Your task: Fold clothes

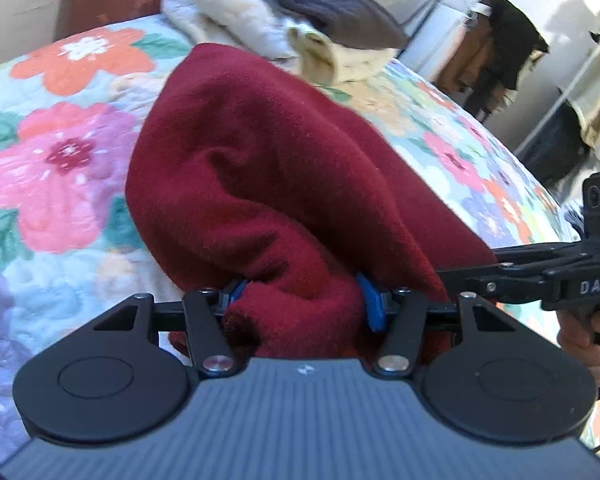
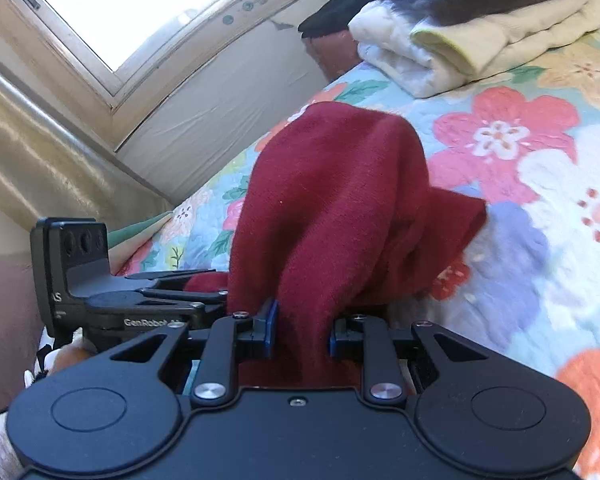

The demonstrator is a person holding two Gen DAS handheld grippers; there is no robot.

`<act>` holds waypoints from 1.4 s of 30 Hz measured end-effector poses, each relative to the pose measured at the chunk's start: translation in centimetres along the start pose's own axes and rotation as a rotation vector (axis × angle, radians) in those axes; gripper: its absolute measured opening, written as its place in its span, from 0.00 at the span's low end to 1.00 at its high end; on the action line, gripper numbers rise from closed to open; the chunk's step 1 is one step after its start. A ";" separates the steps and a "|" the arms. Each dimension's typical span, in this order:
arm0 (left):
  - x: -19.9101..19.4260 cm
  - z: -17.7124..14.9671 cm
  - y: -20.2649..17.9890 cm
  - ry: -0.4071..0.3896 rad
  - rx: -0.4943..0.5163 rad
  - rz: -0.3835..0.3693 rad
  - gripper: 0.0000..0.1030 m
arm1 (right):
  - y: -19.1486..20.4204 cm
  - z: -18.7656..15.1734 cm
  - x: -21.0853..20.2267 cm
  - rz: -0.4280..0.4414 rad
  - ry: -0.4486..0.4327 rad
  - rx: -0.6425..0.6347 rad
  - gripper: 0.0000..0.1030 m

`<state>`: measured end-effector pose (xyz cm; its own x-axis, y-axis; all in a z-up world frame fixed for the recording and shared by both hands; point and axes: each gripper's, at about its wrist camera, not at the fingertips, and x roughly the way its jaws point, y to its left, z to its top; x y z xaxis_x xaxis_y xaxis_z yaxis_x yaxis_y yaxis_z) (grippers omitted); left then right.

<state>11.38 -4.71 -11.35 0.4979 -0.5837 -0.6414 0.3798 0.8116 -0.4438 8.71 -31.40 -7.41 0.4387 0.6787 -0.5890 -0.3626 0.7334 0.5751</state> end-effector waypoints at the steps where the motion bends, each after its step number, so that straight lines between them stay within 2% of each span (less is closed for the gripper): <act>1: 0.0 -0.1 -0.5 -0.001 0.003 -0.002 0.53 | -0.3 -0.4 -0.7 0.008 -0.016 0.001 0.26; 9: 1.9 -1.3 -4.5 0.027 -0.012 -0.011 0.53 | -1.8 -2.8 -4.0 -0.044 -0.065 0.010 0.24; 11: 2.5 -0.6 -5.9 0.045 -0.001 -0.007 0.51 | -2.3 -3.0 -5.2 -0.059 -0.086 0.021 0.23; 12: 2.8 -0.1 -6.7 0.056 0.004 -0.007 0.47 | -2.3 -2.9 -5.9 -0.077 -0.102 0.020 0.22; 16: 4.4 2.0 -10.5 0.098 0.028 -0.026 0.43 | -2.4 -2.3 -8.9 -0.163 -0.176 0.013 0.20; 19: 5.8 3.4 -13.6 0.120 0.065 -0.079 0.38 | -2.4 -1.6 -11.8 -0.239 -0.226 -0.007 0.19; 25: 9.1 6.3 -19.9 0.152 0.136 -0.246 0.38 | -3.1 -0.6 -18.7 -0.372 -0.307 -0.010 0.18; 28: 8.9 6.3 -23.8 0.105 0.213 -0.273 0.38 | -2.7 -1.0 -21.8 -0.438 -0.341 -0.024 0.18; 31: 8.2 5.0 -28.0 0.027 0.309 -0.250 0.35 | -2.2 -1.9 -24.4 -0.507 -0.366 -0.034 0.17; 33: 8.4 4.4 -29.7 0.018 0.328 -0.261 0.35 | -2.7 -2.2 -25.3 -0.586 -0.363 -0.006 0.17; 35: 9.3 4.1 -30.7 0.055 0.310 -0.259 0.37 | -4.4 -2.6 -25.7 -0.670 -0.333 0.044 0.17; 39: 9.3 1.7 -29.5 0.094 0.334 -0.047 0.48 | -10.3 -3.9 -25.4 -0.842 -0.213 0.193 0.16; 40: 9.1 1.2 -28.7 0.104 0.329 -0.035 0.50 | -11.7 -4.2 -25.4 -0.884 -0.182 0.230 0.16; 42: 9.9 0.5 -26.8 0.181 0.284 -0.030 0.52 | -12.9 -5.2 -25.5 -0.919 -0.172 0.252 0.16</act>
<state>6.48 -32.25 -5.47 0.3465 -0.5732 -0.7425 0.6071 0.7405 -0.2884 -2.09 -57.95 -2.75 0.5847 -0.1850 -0.7898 0.3602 0.9316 0.0485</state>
